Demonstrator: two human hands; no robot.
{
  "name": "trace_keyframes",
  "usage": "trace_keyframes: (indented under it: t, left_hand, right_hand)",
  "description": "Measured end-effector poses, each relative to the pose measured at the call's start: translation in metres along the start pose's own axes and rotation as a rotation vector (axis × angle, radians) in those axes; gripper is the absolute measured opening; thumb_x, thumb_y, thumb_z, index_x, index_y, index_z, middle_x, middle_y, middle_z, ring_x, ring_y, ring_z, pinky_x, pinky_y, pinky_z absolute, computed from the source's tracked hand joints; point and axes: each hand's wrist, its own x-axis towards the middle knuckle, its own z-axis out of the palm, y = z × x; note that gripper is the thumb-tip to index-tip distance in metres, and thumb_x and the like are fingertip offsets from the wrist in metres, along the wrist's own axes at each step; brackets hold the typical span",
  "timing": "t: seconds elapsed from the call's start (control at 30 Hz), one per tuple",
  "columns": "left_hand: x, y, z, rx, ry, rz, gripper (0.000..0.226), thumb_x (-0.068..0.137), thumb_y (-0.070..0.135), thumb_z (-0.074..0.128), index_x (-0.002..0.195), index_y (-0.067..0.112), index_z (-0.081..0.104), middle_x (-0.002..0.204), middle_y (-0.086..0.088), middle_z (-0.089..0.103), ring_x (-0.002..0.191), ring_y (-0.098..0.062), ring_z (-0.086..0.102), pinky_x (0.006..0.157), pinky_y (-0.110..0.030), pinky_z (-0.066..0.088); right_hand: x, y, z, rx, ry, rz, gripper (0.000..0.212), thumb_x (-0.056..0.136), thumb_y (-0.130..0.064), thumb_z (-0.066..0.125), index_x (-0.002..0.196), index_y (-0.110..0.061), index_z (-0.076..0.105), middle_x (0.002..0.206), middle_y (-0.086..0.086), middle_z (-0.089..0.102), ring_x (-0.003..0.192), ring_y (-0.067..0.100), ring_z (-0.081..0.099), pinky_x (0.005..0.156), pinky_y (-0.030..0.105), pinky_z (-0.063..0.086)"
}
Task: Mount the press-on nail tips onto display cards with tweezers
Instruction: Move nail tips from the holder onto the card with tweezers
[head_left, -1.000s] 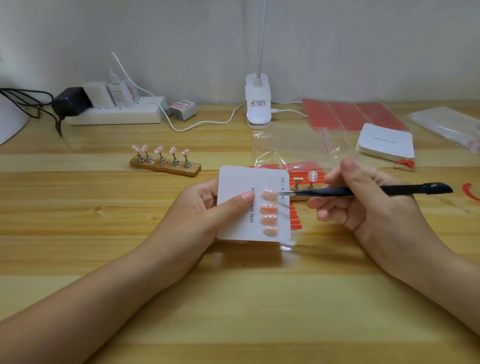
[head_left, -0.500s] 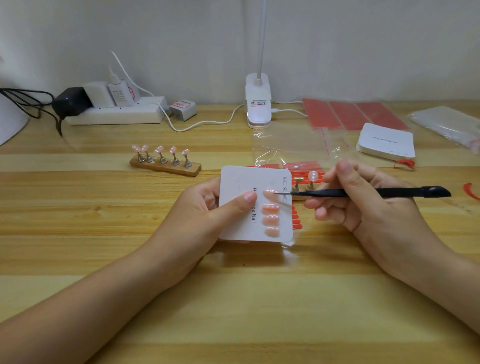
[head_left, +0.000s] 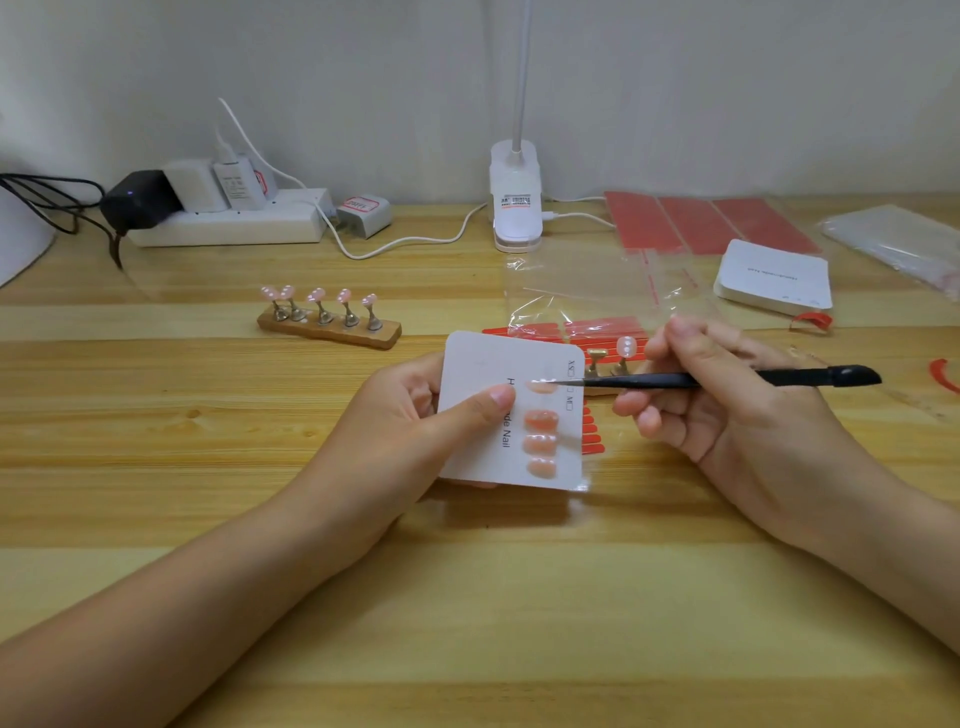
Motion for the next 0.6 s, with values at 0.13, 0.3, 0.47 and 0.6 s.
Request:
trace_keyframes:
  t: [0.13, 0.3, 0.47, 0.6]
  left_hand:
    - [-0.0013, 0.0014, -0.0014, -0.054, -0.011, -0.011, 0.029, 0.072, 0.021, 0.061, 0.1, 0.015, 0.068, 0.095, -0.004, 0.073, 0.082, -0.017, 0.07, 0.069, -0.026, 0.057]
    - [-0.0007, 0.0012, -0.0013, -0.048, -0.017, -0.011, 0.029, 0.073, 0.021, 0.061, 0.1, 0.014, 0.068, 0.096, -0.005, 0.073, 0.084, -0.019, 0.07, 0.071, -0.027, 0.057]
    - [-0.0007, 0.0007, -0.0026, -0.037, -0.024, -0.011, 0.028, 0.072, 0.023, 0.062, 0.098, 0.016, 0.069, 0.096, -0.003, 0.073, 0.084, -0.018, 0.07, 0.07, -0.027, 0.057]
    - [-0.0007, 0.0006, -0.0027, -0.048, -0.024, -0.008, 0.028, 0.072, 0.022, 0.062, 0.098, 0.016, 0.069, 0.096, -0.004, 0.073, 0.083, -0.017, 0.07, 0.068, -0.025, 0.057]
  right_hand:
    - [0.0019, -0.0001, -0.0013, -0.003, 0.037, 0.02, 0.024, 0.074, -0.03, 0.054, 0.057, -0.023, 0.069, 0.052, 0.005, 0.063, 0.049, 0.011, 0.062, 0.046, 0.015, 0.049]
    - [0.0013, -0.0007, -0.0016, -0.004, 0.021, 0.026, 0.024, 0.074, -0.03, 0.054, 0.057, -0.023, 0.069, 0.053, 0.005, 0.062, 0.049, 0.011, 0.061, 0.046, 0.015, 0.048]
    - [0.0022, 0.0003, -0.0024, -0.023, -0.007, 0.02, 0.023, 0.076, -0.03, 0.054, 0.059, -0.023, 0.069, 0.054, 0.004, 0.063, 0.05, 0.011, 0.062, 0.047, 0.015, 0.048]
    - [0.0017, 0.0013, -0.0021, -0.02, -0.013, 0.012, 0.023, 0.075, -0.03, 0.054, 0.059, -0.023, 0.069, 0.055, 0.003, 0.063, 0.051, 0.011, 0.062, 0.047, 0.015, 0.048]
